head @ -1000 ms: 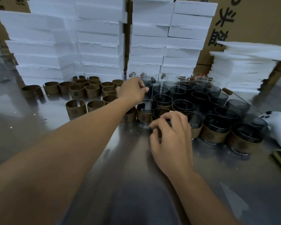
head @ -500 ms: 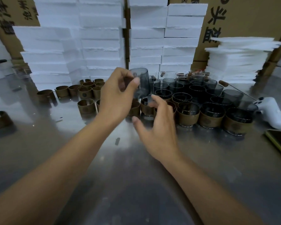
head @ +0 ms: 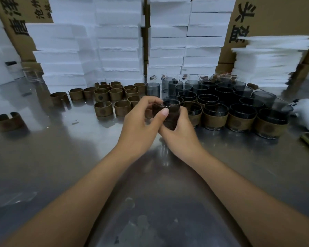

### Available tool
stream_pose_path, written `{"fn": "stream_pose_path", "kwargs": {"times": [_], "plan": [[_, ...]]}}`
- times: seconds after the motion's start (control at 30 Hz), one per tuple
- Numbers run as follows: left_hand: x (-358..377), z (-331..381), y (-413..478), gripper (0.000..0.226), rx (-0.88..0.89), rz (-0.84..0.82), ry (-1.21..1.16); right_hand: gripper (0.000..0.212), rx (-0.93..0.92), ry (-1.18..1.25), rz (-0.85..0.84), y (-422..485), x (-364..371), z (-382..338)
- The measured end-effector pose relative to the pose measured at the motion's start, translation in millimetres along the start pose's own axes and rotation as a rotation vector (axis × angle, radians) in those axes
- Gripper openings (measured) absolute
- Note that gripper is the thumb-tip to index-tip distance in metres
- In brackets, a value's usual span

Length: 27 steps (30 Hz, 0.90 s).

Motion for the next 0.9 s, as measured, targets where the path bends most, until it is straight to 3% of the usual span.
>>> {"fn": "stream_pose_path", "kwargs": {"times": [0.17,0.43,0.9], "plan": [[-4.4,0.2,-4.0,0.036,-0.02,0.035,0.03,0.052,-0.008,-0.035,0.023,-1.1,-3.5,-1.6],[-5.5,36.1,-9.8,0.028,0.162,0.025,0.15,0.044,0.011,-0.016,0.046,3.7,-6.9,4.9],[0.2,14.9,-6.9,0.035,0.083,-0.004,0.191,0.045,-0.041,0.058,0.08,2.4,-9.7,-0.8]]}}
Point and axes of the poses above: each hand's wrist, its own y-axis towards the middle knuckle, its own x-axis out of the palm, z = x × y, the point moved 9 cm from there along y, towards the middle knuckle, and after that the axes turned 1 degree about -x, right-handed, at the moved point
